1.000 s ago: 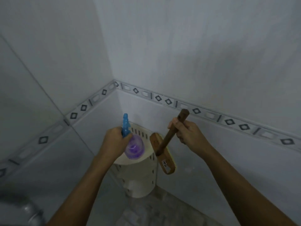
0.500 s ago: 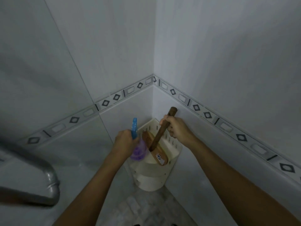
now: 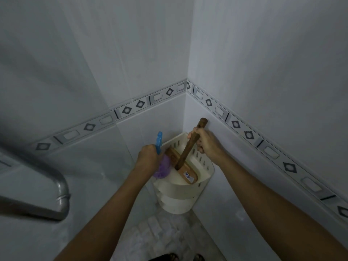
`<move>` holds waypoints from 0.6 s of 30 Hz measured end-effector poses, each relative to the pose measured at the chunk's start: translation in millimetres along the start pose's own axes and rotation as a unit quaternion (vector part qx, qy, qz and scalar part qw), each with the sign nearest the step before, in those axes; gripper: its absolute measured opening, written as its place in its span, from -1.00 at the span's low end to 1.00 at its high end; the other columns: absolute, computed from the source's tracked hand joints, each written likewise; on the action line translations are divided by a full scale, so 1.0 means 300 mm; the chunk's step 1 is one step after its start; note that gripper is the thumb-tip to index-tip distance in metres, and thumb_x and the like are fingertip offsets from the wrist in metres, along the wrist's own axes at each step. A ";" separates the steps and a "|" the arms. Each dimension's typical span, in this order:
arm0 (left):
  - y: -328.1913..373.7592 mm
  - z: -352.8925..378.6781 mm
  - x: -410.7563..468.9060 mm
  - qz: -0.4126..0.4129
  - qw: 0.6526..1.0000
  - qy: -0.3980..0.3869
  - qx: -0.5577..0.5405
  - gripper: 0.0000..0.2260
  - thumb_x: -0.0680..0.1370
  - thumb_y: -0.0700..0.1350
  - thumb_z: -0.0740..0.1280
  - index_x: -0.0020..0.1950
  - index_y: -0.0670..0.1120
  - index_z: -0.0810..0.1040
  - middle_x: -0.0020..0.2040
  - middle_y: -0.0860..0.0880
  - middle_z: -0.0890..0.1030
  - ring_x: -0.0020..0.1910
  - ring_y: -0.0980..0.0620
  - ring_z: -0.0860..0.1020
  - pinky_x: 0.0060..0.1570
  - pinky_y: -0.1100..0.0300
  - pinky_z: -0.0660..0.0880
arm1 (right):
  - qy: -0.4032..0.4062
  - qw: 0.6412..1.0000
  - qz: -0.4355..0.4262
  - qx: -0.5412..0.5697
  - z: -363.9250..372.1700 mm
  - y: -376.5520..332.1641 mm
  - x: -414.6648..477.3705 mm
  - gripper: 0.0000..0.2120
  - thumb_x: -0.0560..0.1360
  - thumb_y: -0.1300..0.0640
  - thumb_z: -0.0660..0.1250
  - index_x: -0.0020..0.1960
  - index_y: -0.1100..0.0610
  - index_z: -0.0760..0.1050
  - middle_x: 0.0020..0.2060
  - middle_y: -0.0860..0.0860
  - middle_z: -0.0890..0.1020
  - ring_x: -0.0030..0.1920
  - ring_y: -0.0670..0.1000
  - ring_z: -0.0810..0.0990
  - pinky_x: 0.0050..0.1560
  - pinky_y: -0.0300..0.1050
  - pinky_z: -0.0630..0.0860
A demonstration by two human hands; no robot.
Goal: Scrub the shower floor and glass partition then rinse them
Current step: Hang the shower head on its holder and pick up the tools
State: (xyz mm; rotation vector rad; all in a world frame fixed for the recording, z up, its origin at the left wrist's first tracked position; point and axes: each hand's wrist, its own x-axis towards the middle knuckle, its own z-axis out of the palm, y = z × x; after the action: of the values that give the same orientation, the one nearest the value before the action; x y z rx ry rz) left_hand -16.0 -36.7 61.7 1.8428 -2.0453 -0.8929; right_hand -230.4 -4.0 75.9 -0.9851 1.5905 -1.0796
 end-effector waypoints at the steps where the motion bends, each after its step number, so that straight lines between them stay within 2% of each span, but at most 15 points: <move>1: 0.001 0.002 0.001 -0.002 1.000 0.000 0.002 -0.63 0.60 0.04 0.32 0.06 -0.30 0.56 -0.07 -0.24 0.59 -0.15 -0.17 0.57 -0.23 0.13 0.45 | 0.002 1.000 -0.001 0.003 0.000 0.000 0.004 -0.58 0.55 -0.16 0.17 -0.15 0.10 0.67 -0.41 0.08 0.47 -0.50 -0.06 0.39 -0.50 -0.19 0.30; 3: 0.001 0.009 0.005 -0.002 1.000 -0.001 0.006 -0.63 0.61 0.03 0.31 0.07 -0.31 0.56 -0.04 -0.26 0.60 -0.14 -0.18 0.59 -0.20 0.09 0.48 | 0.011 1.000 0.001 0.008 0.001 0.003 0.010 -0.58 0.55 -0.18 0.17 -0.16 0.07 0.65 -0.36 0.13 0.49 -0.51 -0.07 0.38 -0.50 -0.20 0.30; 7: 0.002 0.008 0.019 0.005 1.000 -0.006 0.010 -0.67 0.62 -0.02 0.31 0.09 -0.32 0.56 -0.01 -0.27 0.61 -0.14 -0.16 0.57 -0.21 0.11 0.47 | 0.029 0.999 0.030 0.023 0.002 0.008 0.027 -0.58 0.53 -0.24 0.17 -0.18 0.02 0.64 -0.38 0.08 0.43 -0.52 -0.06 0.34 -0.49 -0.19 0.25; 12: 0.005 0.001 0.028 0.017 1.000 -0.013 0.011 -0.68 0.62 -0.05 0.31 0.07 -0.34 0.56 -0.02 -0.29 0.61 -0.15 -0.15 0.56 -0.24 0.16 0.41 | 0.048 0.998 0.037 -0.004 0.007 0.010 0.034 -0.51 0.50 -0.32 0.16 -0.05 0.05 0.64 -0.47 -0.06 0.48 -0.45 -0.06 0.44 -0.40 -0.13 0.32; 16: -0.001 0.005 0.031 0.016 0.999 -0.024 0.028 -0.69 0.61 -0.05 0.31 0.09 -0.33 0.55 0.00 -0.28 0.61 -0.10 -0.19 0.59 -0.19 0.07 0.50 | 0.080 0.994 -0.001 -0.075 0.019 0.019 0.032 -0.40 0.55 -0.31 0.15 -0.04 0.23 0.59 -0.48 -0.08 0.49 -0.45 -0.06 0.46 -0.36 -0.09 0.34; 18: -0.002 0.003 0.032 0.010 0.999 -0.036 0.037 -0.69 0.61 -0.05 0.31 0.11 -0.31 0.55 0.00 -0.25 0.60 -0.15 -0.13 0.57 -0.23 0.10 0.47 | 0.086 0.992 -0.013 -0.088 0.021 0.019 0.028 -0.44 0.58 -0.29 0.17 -0.15 0.22 0.54 -0.49 -0.08 0.47 -0.48 -0.06 0.45 -0.39 -0.12 0.33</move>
State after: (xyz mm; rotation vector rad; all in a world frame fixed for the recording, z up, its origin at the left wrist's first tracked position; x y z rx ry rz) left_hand -17.8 -45.7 58.6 1.8496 -2.1636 -0.9024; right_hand -226.9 -11.6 67.4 -1.0551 1.8424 -1.0799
